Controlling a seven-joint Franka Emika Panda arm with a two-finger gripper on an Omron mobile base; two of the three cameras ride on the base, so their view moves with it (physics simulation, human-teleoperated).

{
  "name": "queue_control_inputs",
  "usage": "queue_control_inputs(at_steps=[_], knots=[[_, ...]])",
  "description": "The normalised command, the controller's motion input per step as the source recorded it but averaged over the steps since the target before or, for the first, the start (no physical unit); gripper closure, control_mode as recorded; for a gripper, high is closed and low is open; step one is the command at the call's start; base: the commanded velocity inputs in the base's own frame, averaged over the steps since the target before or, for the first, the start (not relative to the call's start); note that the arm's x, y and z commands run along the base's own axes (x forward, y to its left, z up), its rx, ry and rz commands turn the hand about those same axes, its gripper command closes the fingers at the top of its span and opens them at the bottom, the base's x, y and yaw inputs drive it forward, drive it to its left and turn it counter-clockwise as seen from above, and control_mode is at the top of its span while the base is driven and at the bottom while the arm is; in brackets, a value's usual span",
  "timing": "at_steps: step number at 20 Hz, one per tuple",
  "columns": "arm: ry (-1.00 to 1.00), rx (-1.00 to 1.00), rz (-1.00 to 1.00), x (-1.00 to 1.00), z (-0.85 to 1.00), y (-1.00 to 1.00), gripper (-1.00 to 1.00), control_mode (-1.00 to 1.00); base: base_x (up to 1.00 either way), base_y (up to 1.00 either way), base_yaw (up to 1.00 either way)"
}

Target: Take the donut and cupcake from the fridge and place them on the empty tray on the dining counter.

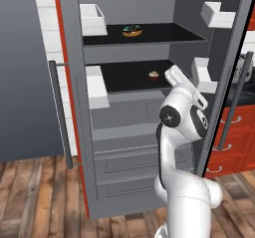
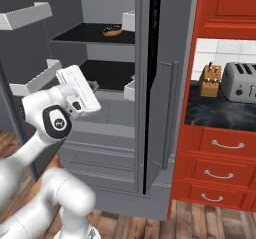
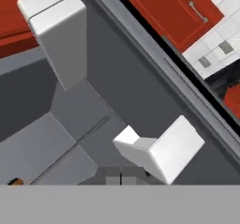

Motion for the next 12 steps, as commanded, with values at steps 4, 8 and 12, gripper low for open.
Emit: queue_control_inputs(at_steps=[4,8,12], knots=[[0.00,-0.03,-0.26,0.88,-0.07,-0.10,1.00,-1.00,0.00,0.00,0.00],[0.07,0.06,-0.04,0.46,-0.24,-0.29,1.00,-1.00,0.00,0.00,0.00],[0.03,0.06,0.00,0.31,-0.12,-0.47,1.00,-1.00,0.00,0.00,0.00]])
